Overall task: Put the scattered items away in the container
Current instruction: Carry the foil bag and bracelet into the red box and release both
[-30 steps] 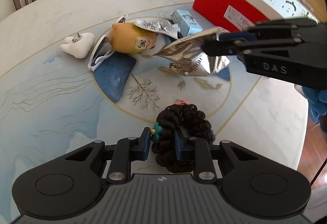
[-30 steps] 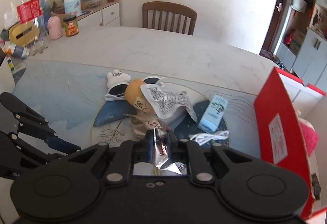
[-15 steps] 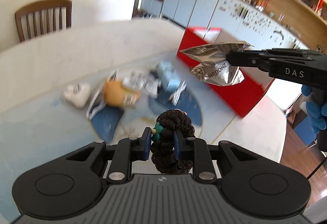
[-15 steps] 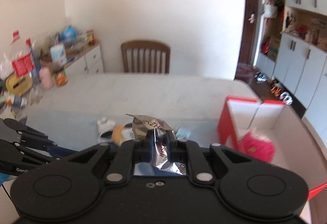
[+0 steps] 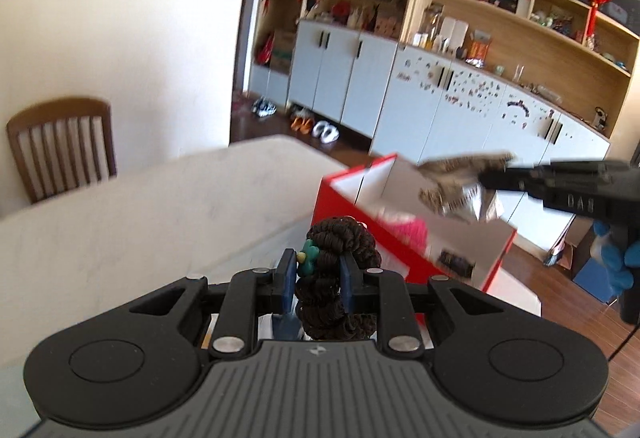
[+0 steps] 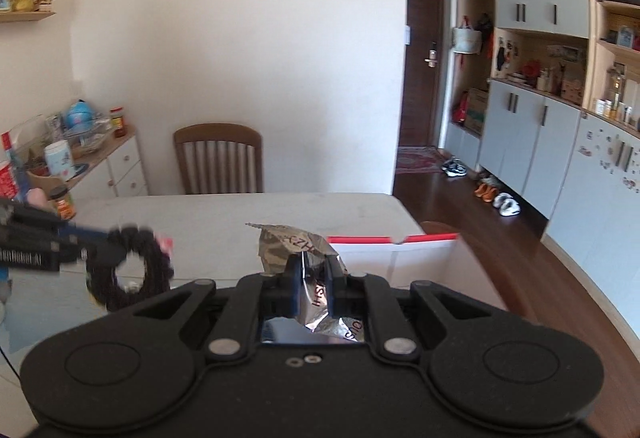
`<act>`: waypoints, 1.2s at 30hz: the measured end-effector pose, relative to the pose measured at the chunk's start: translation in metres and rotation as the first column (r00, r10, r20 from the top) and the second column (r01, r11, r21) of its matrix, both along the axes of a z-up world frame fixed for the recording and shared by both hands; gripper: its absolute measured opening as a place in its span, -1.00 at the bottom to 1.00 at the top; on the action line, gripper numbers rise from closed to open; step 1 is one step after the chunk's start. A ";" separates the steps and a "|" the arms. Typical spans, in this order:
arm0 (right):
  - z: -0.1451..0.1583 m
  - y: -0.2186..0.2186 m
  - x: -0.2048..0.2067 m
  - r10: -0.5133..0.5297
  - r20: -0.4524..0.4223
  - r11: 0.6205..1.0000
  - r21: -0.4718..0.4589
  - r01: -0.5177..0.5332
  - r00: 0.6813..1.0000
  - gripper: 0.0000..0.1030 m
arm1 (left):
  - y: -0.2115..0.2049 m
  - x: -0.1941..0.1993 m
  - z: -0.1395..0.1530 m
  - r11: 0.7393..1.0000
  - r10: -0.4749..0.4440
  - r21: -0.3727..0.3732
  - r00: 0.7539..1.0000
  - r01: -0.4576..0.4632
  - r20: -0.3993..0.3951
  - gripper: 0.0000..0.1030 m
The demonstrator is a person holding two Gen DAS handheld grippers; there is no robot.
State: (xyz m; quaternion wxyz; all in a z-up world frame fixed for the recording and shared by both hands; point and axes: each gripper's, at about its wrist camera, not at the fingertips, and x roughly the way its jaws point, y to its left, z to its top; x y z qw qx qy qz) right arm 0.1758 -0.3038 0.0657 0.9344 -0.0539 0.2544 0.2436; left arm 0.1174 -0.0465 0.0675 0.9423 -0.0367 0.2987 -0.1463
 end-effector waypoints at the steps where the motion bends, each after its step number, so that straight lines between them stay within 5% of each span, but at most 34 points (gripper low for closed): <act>1: -0.001 -0.006 0.004 -0.008 -0.001 1.000 0.000 0.008 1.000 1.00 | -0.005 0.008 0.003 1.000 -0.006 0.003 1.000 0.006 0.011 -0.59; 20: -0.068 -0.063 0.068 0.025 -0.220 1.000 0.019 -0.021 0.975 1.00 | -0.137 0.179 -0.026 0.991 -0.098 0.091 0.994 0.102 -0.044 -0.59; 36: -0.111 -0.060 0.087 0.090 -0.373 0.996 0.025 -0.087 0.923 1.00 | -0.211 0.252 -0.078 0.960 -0.190 0.179 0.970 0.217 -0.152 -0.59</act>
